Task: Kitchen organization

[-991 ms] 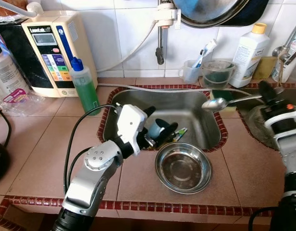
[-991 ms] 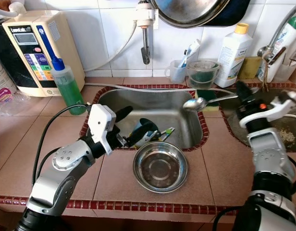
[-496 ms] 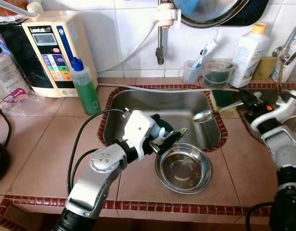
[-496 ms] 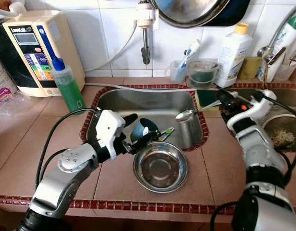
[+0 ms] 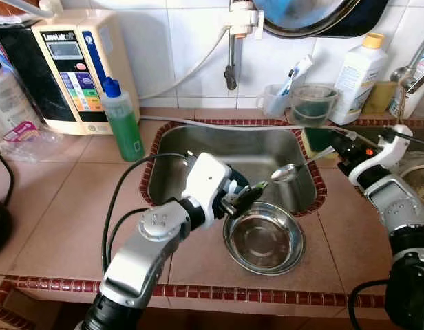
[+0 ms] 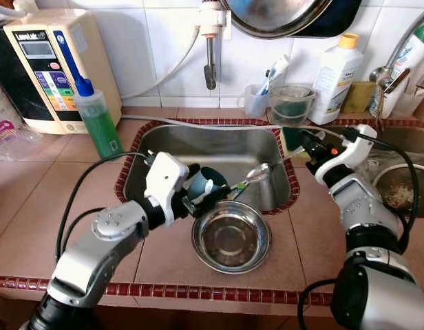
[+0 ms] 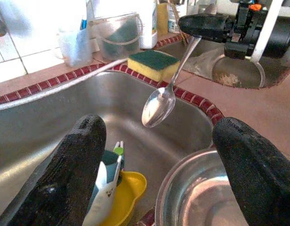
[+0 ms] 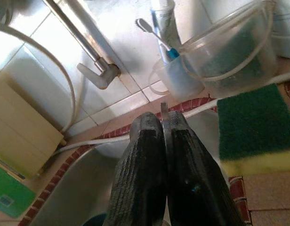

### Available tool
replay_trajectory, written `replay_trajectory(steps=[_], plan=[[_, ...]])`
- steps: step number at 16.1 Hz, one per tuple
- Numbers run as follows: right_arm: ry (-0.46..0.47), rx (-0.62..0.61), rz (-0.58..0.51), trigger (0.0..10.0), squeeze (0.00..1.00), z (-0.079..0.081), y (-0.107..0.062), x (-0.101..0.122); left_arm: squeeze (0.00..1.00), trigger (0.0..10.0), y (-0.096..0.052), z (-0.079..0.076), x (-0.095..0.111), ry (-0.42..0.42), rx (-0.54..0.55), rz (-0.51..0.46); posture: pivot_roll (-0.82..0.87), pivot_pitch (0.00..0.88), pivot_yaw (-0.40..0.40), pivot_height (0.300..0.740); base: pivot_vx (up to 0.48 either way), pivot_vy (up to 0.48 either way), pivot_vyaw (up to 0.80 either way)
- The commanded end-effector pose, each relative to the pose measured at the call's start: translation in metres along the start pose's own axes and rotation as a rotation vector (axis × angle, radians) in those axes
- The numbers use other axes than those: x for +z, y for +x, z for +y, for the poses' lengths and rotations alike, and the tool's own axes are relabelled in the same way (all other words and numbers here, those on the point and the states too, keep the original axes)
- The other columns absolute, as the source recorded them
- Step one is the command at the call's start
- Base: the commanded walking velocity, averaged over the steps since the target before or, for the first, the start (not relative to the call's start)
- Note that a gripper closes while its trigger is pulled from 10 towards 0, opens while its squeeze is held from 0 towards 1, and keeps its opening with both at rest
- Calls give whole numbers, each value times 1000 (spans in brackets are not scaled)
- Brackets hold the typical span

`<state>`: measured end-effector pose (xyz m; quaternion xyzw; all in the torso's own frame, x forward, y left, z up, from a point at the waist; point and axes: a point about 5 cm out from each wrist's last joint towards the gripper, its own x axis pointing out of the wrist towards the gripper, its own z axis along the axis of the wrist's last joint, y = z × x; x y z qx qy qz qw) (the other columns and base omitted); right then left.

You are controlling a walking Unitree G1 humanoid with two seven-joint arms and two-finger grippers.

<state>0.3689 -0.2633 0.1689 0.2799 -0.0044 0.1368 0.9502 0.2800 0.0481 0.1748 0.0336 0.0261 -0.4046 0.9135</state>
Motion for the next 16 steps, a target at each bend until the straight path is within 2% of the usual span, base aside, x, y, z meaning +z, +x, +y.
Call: replay_trajectory(steps=[1, 4, 9, 16], plan=[[-15, 24, -2, 10000, 0, 6, 5, 4, 0, 10000, -1, 4, 10, 5, 16, -22, -127, 65, 39, 740, 0, 0, 0], [-24, 57, 25, 10000, 0, 10, 8, 2, 0, 10000, -4, 8, 22, 21, 12, -17, -100, 139, 42, 740, 0, 0, 0], [-16, 92, 71, 10000, 0, 20, 16, -8, 0, 10000, -12, 8, 23, 37, -22, 33, -56, 243, 56, 740, 0, 0, 0], [0, 147, 146, 10000, 0, 33, 24, -28, 0, 10000, -14, 4, 29, 25, -30, 32, -31, 268, 54, 740, 0, 0, 0]])
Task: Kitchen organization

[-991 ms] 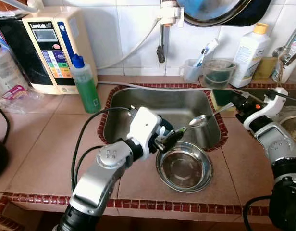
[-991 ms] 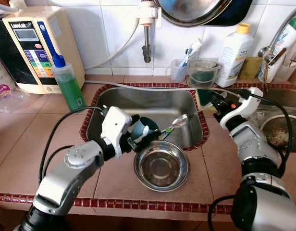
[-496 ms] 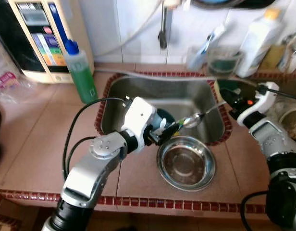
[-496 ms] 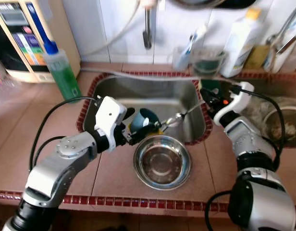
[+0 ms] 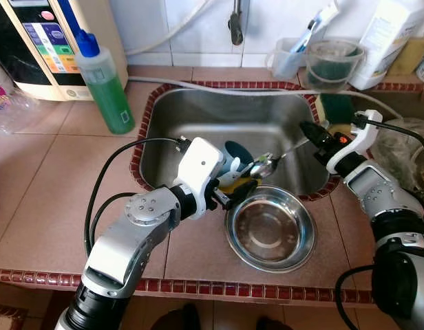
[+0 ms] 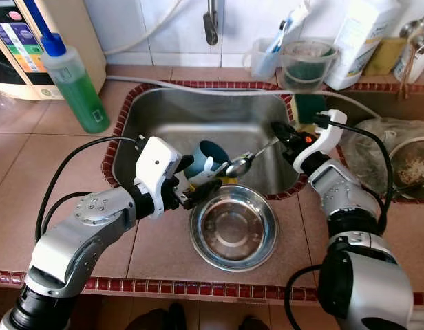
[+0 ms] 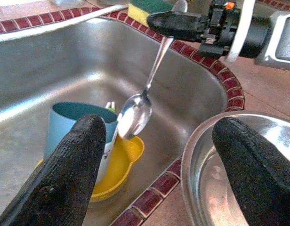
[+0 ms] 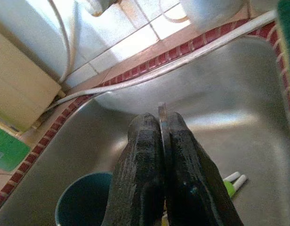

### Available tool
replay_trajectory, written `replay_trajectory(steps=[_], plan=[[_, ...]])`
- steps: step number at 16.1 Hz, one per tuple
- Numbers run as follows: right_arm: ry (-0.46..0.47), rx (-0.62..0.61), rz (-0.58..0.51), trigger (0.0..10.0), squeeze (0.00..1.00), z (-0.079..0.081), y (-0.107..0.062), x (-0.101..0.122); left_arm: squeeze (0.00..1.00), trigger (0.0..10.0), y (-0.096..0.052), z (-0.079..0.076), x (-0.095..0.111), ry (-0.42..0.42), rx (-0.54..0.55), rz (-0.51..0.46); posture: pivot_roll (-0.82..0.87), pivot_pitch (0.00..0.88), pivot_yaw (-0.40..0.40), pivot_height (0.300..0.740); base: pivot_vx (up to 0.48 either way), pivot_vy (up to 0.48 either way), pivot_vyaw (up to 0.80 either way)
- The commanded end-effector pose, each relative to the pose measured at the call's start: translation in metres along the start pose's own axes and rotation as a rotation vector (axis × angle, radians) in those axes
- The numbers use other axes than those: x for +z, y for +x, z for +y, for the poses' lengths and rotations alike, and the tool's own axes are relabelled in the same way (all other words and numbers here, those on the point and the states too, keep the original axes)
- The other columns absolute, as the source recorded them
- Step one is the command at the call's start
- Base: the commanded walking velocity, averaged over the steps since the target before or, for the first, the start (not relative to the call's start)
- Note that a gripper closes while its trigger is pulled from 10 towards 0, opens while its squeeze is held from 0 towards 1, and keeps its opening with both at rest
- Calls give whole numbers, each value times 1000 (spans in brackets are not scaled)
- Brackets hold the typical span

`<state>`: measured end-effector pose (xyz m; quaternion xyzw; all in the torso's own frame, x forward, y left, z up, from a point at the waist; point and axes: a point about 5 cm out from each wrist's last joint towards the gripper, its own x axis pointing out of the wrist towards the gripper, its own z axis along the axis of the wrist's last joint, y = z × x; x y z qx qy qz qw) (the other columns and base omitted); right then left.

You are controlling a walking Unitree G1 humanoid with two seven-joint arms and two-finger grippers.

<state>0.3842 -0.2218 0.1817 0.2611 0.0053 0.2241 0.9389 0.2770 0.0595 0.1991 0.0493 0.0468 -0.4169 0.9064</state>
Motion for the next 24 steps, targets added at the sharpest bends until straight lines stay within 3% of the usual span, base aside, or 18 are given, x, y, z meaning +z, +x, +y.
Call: replay_trajectory(steps=[1, 9, 11, 12, 24], plan=[[33, -10, 78, 10000, 0, -2, -1, -19, 0, 10000, -2, -3, 6, 10, -2, -17, -29, 267, 49, 740, 0, 0, 0], [25, 127, 135, 10000, 0, 10, 3, -21, 0, 10000, 0, -10, 11, -14, -8, -42, -29, 261, 39, 740, 0, 0, 0], [23, 132, 140, 10000, 839, 11, 3, -22, 0, 10000, 0, -9, 12, -19, -5, -46, -28, 260, 38, 740, 0, 0, 0], [24, 140, 133, 10000, 1000, 11, 4, -21, 0, 10000, 0, -9, 12, -20, -3, -47, -27, 257, 37, 740, 0, 0, 0], [62, 231, 2, 10000, 1000, 25, 15, 1, 0, 10000, 2, -4, 14, -5, 18, -69, -22, 202, 21, 740, 0, 0, 0]])
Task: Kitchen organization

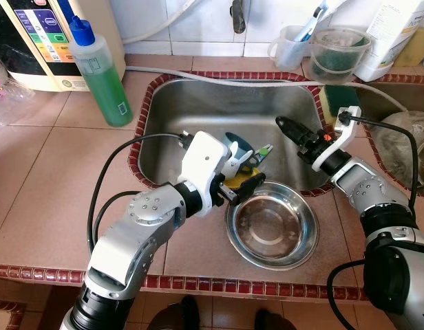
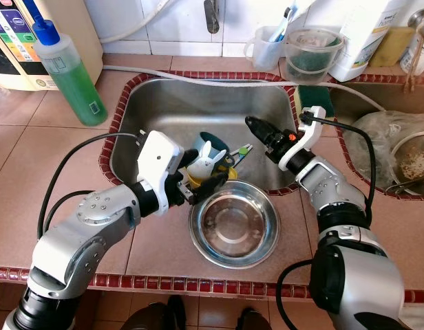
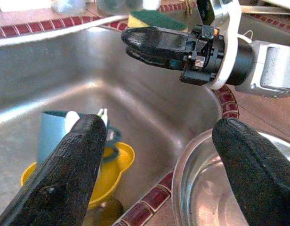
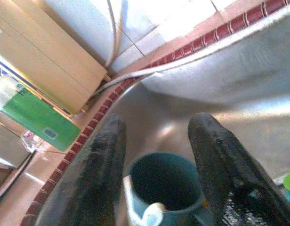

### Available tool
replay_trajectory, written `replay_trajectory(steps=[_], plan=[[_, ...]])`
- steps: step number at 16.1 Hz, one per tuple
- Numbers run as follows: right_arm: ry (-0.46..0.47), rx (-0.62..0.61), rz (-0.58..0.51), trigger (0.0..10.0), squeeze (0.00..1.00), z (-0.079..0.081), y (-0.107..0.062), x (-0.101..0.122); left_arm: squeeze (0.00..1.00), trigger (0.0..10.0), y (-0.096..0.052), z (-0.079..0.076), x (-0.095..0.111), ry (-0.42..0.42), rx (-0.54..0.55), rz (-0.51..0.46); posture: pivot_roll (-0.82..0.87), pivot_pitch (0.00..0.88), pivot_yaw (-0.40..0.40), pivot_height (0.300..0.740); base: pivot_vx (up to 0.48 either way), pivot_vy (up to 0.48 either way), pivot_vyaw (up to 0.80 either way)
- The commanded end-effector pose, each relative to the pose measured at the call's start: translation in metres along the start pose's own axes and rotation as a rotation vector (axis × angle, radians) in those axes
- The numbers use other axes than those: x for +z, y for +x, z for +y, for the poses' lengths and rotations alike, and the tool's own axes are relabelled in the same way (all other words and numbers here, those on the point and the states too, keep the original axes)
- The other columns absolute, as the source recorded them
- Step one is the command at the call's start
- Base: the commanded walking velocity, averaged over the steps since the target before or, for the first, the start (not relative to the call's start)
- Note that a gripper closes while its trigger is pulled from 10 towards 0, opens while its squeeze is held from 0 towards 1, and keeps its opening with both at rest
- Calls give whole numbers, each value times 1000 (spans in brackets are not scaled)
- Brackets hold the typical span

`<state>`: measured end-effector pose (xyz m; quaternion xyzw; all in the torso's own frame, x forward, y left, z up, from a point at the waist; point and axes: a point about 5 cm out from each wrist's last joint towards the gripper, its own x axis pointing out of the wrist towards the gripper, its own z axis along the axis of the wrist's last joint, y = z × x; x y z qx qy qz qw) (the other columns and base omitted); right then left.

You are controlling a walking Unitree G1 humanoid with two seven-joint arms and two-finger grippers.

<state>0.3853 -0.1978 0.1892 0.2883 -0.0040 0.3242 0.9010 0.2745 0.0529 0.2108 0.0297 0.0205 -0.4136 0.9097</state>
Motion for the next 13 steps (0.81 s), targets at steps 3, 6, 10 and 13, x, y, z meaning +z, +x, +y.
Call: replay_trajectory(steps=[3, 6, 10, 13], plan=[[-2, 37, -28, 10000, 1000, 5, 4, 7, 0, 10000, -1, 5, 2, 13, 26, -15, -21, 187, 9, 740, 0, 0, 0], [-44, 44, -55, 10000, 1000, 9, 7, 8, 0, 10000, -1, 13, 3, 24, 73, -42, -23, 155, -12, 740, 0, 0, 0], [-114, 75, -62, 10000, 1000, 21, 10, 2, 0, 10000, -3, 32, 1, -31, 184, -76, -29, 115, -36, 740, 0, 0, 0], [-133, 70, -103, 10000, 1000, 28, 10, 3, 0, 10000, -7, 48, 0, -67, 309, -114, -30, 103, -40, 740, 0, 0, 0]])
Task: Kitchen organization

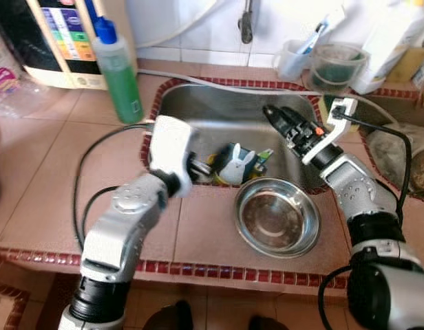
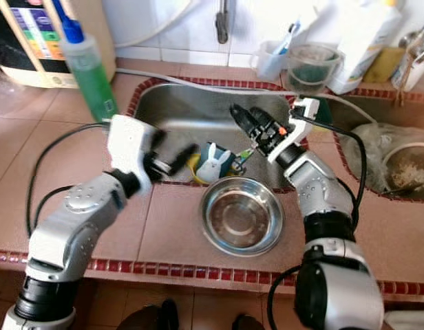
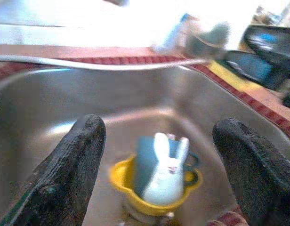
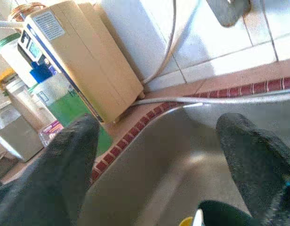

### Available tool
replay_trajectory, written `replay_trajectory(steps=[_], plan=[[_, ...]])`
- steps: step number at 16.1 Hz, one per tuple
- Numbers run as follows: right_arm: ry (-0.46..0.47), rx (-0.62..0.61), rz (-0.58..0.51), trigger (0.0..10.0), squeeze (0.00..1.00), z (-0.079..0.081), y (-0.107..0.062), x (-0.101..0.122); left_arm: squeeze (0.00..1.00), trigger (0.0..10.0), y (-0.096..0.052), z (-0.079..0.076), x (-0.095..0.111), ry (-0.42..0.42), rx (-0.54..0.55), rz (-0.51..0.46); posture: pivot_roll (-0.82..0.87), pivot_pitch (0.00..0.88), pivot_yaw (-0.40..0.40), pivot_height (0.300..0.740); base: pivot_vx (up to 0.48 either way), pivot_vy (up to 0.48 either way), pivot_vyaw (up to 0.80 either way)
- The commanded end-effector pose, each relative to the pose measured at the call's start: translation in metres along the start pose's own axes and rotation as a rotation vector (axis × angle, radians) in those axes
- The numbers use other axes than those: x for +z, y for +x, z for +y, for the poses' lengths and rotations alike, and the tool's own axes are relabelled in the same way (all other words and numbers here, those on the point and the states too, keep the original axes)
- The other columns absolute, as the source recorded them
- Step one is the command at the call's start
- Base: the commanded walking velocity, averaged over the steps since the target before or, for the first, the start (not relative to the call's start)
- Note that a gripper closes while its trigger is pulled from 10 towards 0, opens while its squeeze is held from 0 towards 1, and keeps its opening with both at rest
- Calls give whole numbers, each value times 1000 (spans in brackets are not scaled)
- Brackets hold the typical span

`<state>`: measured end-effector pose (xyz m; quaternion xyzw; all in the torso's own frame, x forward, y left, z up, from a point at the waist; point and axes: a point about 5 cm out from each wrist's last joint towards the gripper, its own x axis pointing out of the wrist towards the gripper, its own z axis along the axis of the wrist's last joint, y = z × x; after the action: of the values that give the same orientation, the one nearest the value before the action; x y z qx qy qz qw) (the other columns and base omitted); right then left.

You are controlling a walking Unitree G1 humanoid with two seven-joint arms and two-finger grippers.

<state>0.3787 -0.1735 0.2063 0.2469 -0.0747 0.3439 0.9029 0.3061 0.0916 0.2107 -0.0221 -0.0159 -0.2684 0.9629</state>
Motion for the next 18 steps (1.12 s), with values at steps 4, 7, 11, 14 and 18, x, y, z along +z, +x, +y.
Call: replay_trajectory(steps=[4, 7, 11, 14, 18], plan=[[-105, -82, -54, 10000, 1000, 9, -3, 3, 0, 10000, -4, 25, 3, -41, 168, -65, -19, 100, -24, 740, 0, 0, 0], [-178, -137, -76, 10000, 1000, 14, -6, -2, 0, 10000, -11, 43, -3, -28, 262, -52, -19, 96, -3, 740, 0, 0, 0], [-232, -196, -121, 10000, 1000, 18, -12, -1, 0, 10000, -12, 47, -13, -111, 223, 2, -27, 87, 23, 740, 0, 0, 0], [-341, -217, -148, 10000, 1000, 27, -16, 1, 0, 10000, -12, 47, -12, -65, 166, -3, -39, 72, 46, 740, 0, 0, 0], [-414, -318, -179, 10000, 1000, 30, -32, -4, 0, 10000, -6, 44, -14, -82, 143, -40, -95, 29, 106, 740, 0, 0, 0]])
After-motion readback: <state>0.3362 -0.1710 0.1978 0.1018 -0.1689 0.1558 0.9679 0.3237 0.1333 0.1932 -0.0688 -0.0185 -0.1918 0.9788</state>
